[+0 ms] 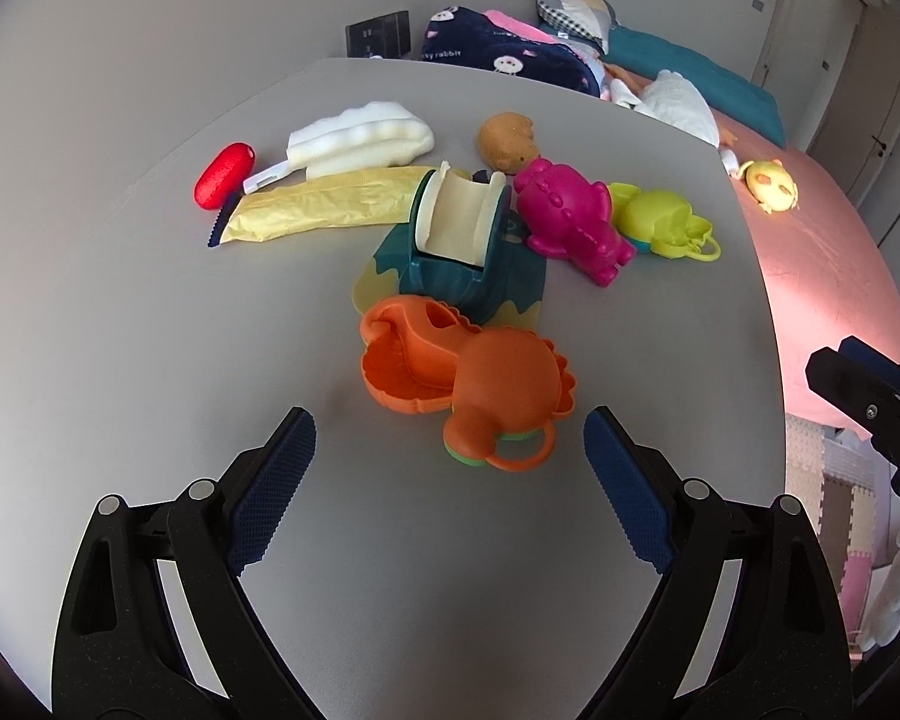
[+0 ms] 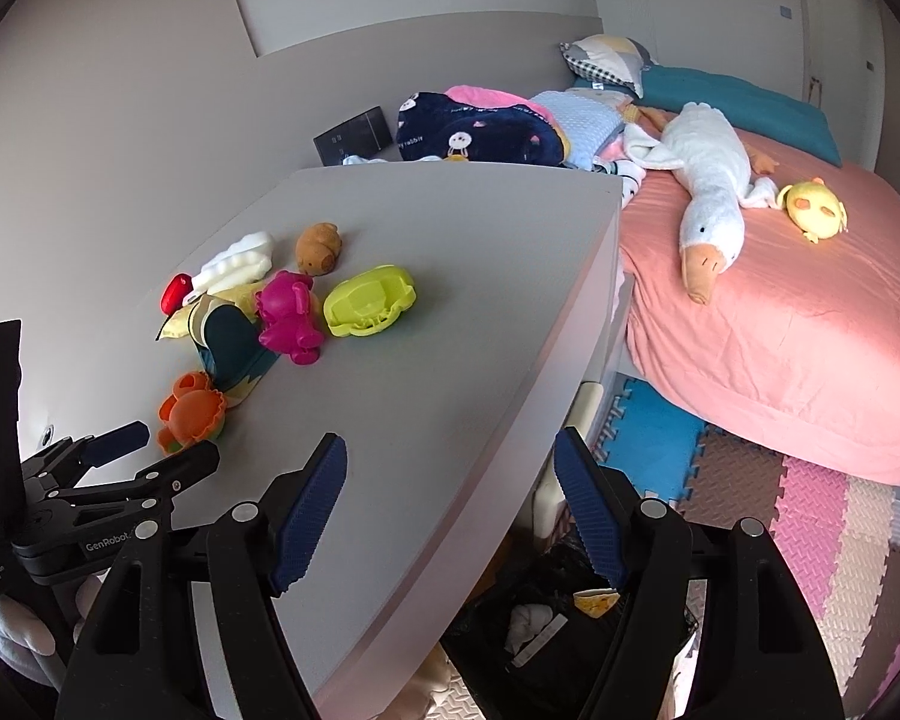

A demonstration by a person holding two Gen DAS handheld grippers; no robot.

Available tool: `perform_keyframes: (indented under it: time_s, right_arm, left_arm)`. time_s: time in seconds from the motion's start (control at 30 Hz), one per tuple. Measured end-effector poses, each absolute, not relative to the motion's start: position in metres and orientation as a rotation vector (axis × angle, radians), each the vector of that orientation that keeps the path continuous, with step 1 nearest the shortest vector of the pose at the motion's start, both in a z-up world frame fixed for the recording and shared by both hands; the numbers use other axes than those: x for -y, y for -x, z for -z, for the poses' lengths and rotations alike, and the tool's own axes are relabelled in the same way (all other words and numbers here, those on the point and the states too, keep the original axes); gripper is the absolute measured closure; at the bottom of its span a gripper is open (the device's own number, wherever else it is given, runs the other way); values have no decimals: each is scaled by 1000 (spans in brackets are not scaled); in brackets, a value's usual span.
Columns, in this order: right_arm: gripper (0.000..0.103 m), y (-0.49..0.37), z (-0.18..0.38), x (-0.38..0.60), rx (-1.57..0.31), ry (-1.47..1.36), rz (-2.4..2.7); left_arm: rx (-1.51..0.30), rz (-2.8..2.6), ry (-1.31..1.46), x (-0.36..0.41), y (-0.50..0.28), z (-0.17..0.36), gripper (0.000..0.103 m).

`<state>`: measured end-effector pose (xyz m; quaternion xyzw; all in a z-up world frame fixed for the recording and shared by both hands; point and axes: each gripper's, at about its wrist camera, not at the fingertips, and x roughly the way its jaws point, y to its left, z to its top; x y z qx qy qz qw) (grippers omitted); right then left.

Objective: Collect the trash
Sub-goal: 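Grasp the orange toy with the left tool while the right tool grasps the lime-green toy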

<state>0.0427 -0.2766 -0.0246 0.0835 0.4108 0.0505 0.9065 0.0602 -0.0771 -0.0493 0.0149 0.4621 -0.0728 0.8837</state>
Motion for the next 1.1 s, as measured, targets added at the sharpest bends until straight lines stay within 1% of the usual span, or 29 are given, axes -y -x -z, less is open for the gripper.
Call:
perform_keyframes:
  time_s: [0.27, 0.4, 0.47, 0.73, 1.1]
  right_arm:
    - [31, -70, 20, 267, -834, -175, -116]
    - [29, -87, 20, 260, -829, -176, -121]
    - [29, -96, 22, 255, -829, -175, -121]
    - [29, -127, 35, 241, -852, -172, -122]
    - [29, -156, 49, 230, -865, -156, -108]
  left_arm:
    - [-970, 160, -66, 77, -78, 58, 13]
    - [-957, 167, -68, 75, -84, 58, 13]
    - [-936, 158, -88, 74, -86, 57, 24]
    - [-898, 128, -71, 58, -88, 50, 24]
    - [-903, 95, -37, 40, -91, 48, 24]
